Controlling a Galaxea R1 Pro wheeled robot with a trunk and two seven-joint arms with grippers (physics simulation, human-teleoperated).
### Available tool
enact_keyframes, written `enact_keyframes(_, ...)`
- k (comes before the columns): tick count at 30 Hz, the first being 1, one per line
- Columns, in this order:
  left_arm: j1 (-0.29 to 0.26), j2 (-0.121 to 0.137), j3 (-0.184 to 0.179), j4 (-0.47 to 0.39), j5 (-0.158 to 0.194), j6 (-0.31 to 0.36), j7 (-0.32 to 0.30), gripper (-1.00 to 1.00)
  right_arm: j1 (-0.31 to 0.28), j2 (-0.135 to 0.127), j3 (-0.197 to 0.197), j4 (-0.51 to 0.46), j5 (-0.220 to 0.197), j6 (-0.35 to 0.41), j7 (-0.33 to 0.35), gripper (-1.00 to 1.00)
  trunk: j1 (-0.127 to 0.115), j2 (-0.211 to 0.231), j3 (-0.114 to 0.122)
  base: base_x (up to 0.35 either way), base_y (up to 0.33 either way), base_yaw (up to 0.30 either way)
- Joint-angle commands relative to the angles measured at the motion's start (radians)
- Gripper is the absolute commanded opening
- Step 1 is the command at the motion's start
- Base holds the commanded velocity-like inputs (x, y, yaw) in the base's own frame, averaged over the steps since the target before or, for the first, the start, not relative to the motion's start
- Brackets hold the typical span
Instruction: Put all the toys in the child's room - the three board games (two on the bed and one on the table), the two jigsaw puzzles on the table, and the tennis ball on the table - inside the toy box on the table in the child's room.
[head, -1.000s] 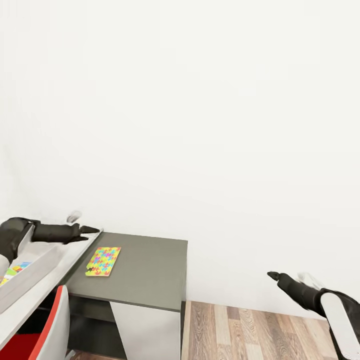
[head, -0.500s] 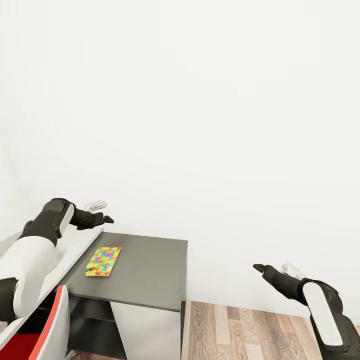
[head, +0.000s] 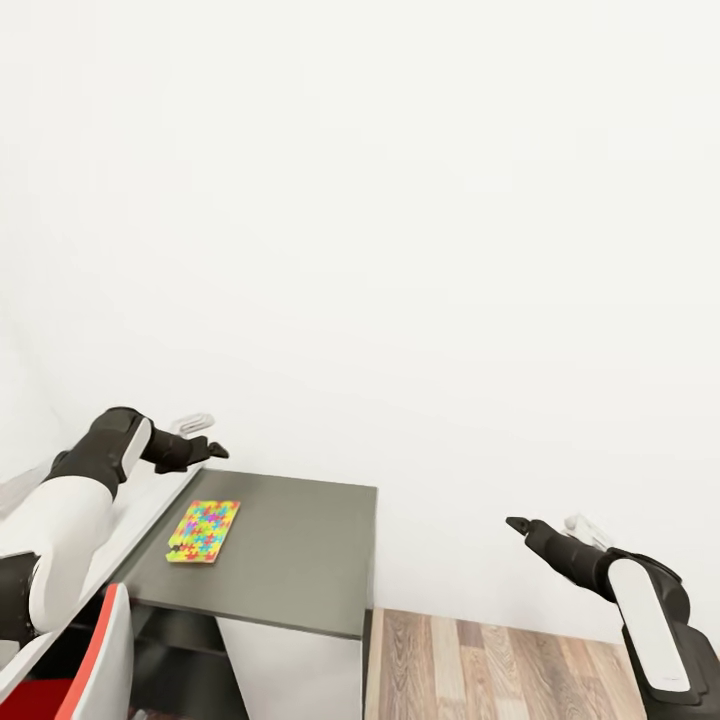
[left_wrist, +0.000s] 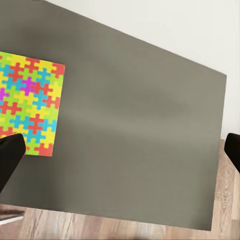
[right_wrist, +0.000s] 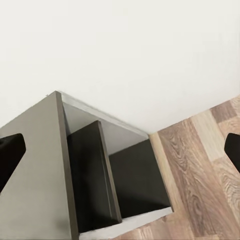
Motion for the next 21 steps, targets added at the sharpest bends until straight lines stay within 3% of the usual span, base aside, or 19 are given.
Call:
enact_keyframes(1, -0.001, -0.001, 0.005, 0.003, -0.005, 0.004, -0.004, 1.0, -0.001, 0.0, 0.0, -0.001, -0.01, 0.003, -0.01, 1.0, 0.001, -0.002, -0.003, 0.233, 0.0, 0.039)
enact_keyframes(14, 0.0, 0.003, 0.002, 0.009, -0.01, 0.0, -0.002, 1.0, -0.001, 0.0, 0.006, -0.001, -0.01, -0.001, -0.007, 1.0, 0.001, -0.002, -0.004, 0.103, 0.039, 0.006)
enact_keyframes(21, 0.001, 0.005, 0.002, 0.009, -0.01, 0.0, -0.002, 1.0, -0.001, 0.0, 0.055, 0.001, -0.006, -0.003, -0.01, 1.0, 0.001, -0.002, -0.004, 0.007, 0.003, 0.0)
